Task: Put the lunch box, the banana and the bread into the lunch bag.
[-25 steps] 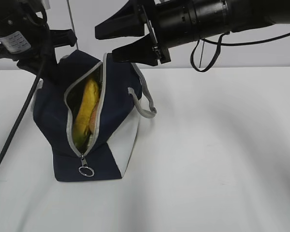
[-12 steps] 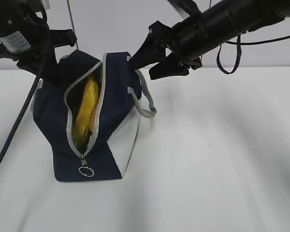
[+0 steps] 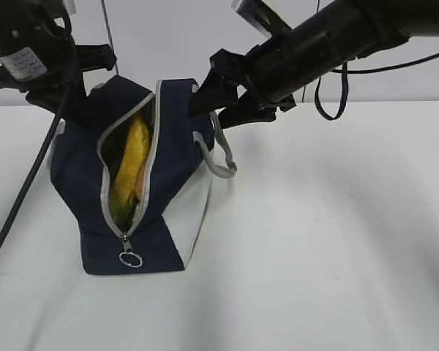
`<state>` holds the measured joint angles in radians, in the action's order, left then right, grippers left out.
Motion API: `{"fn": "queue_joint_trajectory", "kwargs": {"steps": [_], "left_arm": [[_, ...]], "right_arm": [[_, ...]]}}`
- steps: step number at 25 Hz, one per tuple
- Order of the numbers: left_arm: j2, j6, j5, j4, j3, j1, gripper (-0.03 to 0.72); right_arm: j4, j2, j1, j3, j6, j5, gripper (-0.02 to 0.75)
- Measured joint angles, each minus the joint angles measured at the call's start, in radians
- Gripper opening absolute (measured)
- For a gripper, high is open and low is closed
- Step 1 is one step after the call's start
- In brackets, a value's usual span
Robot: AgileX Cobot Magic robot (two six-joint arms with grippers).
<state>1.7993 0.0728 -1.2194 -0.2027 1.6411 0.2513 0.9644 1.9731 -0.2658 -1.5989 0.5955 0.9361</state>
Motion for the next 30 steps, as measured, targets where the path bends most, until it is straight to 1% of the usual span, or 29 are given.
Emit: {"fn": "queue_joint_trajectory", "kwargs": {"steps": [10,14,22,27,30], "left_arm": [[0.000,0.000,-0.001,-0.001,0.000,0.000,-0.003],[0.000,0.000,-0.001,-0.002,0.000,0.000,-0.003],[0.000,0.000,-0.001,-0.003,0.000,0.000,-0.003],[0.000,0.000,-0.002,-0.003,0.000,0.000,-0.003],[0.000,0.000,-0.002,-0.003,0.000,0.000,-0.003]], "right_arm": [[0.032,0.062,-0.049,0.000,-0.003,-0.007,0.515],[0.051,0.062,-0.053,-0.007,-0.003,-0.005,0.515],[0.058,0.062,-0.055,-0.077,-0.005,0.025,0.515],[0.041,0.062,-0.055,-0.078,-0.009,0.025,0.513],[0.012,0.062,-0.055,-0.078,-0.033,0.023,0.481]]}}
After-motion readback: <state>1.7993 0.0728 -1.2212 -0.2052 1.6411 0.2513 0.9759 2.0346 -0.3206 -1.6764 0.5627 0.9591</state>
